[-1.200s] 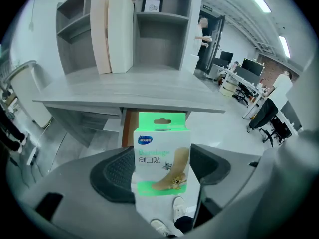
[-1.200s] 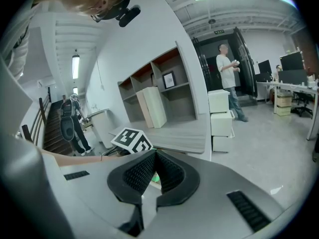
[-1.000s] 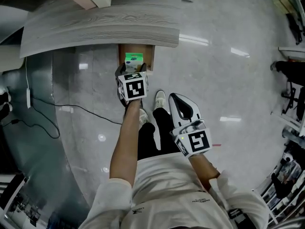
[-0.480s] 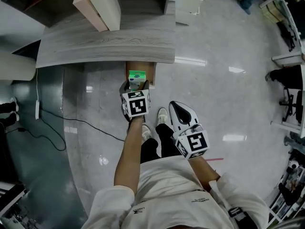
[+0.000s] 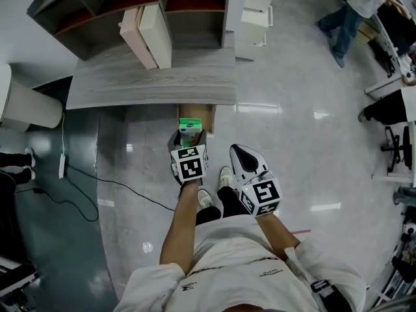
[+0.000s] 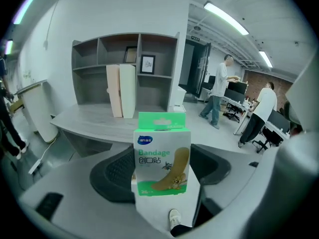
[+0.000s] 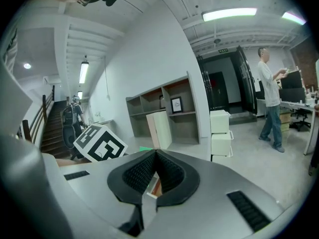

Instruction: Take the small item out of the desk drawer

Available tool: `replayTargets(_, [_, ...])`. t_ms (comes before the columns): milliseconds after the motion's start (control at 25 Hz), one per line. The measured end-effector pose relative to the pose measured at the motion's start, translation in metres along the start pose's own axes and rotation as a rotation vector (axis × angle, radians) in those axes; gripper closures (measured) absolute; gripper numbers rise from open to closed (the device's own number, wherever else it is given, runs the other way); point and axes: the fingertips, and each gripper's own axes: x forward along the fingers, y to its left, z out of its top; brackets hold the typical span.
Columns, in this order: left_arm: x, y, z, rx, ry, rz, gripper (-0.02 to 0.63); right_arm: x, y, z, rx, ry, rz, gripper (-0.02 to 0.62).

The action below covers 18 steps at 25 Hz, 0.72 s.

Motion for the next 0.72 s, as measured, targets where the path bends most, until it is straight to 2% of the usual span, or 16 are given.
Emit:
replayTargets(440, [-0.081, -0.01, 0.052, 0.005, -0.119, -0.01, 0.25, -0.02, 0.014, 0.044, -0.044, -0.061, -0.029, 0.563])
replayTargets(720, [-0.109, -0.015, 0.068, 0.052, -0.198, -0.022, 0.25, -0.025, 0.018, 0.064, -0.07, -0.099, -0.042, 0.563])
